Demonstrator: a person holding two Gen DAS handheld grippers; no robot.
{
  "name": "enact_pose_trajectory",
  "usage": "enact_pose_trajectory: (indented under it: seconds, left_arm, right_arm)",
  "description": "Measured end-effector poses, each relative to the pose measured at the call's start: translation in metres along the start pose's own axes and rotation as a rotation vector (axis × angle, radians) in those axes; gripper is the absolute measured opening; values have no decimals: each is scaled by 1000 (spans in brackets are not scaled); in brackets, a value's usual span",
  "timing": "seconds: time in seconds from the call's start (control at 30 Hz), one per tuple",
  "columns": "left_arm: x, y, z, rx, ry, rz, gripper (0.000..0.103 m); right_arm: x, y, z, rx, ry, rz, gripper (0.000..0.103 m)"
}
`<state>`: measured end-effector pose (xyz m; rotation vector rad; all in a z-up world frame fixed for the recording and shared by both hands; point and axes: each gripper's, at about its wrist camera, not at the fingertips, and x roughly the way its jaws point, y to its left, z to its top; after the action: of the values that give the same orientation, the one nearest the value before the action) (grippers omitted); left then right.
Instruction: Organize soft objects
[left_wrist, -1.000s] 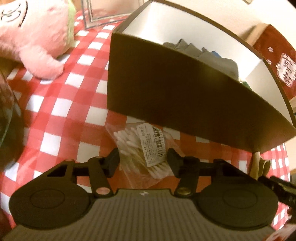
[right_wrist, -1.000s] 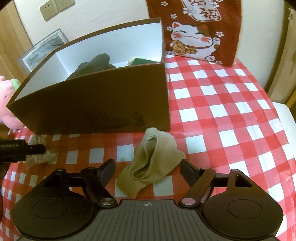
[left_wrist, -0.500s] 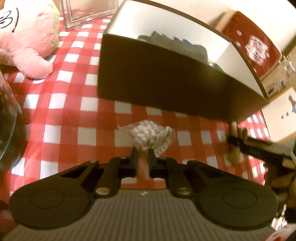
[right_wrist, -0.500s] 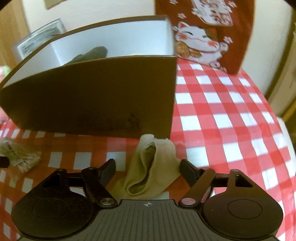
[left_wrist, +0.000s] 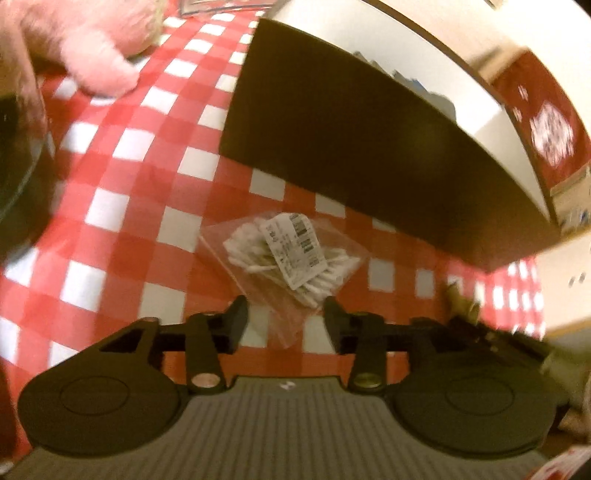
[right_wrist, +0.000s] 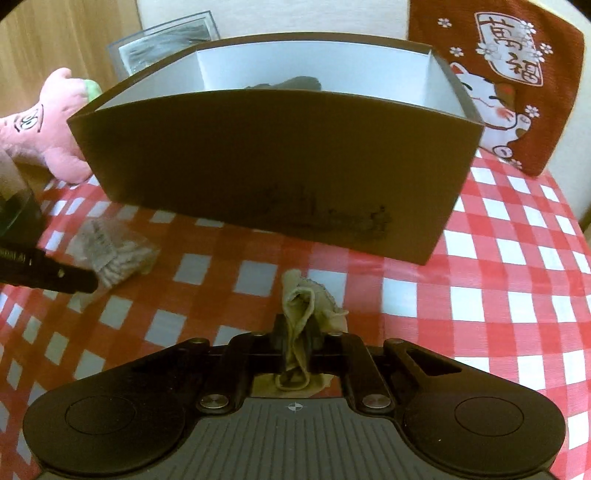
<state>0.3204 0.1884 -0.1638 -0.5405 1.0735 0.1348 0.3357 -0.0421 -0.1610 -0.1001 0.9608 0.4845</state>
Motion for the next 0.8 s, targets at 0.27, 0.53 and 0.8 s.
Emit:
enact_pose_trajectory:
  seconds: [0.27,0.53,0.8]
  left_arm:
    - [17,-1,27,-147,3,18,55]
    - [36,-33,43,-39,-16,114,73]
    - [48,-65,28,160,-74,231,61]
  right_arm:
    - [8,-10,14,23,10,-10,9]
    - [10,-18,18,38,9,-27,9]
    - [5,-15,16,8,3,-26,9]
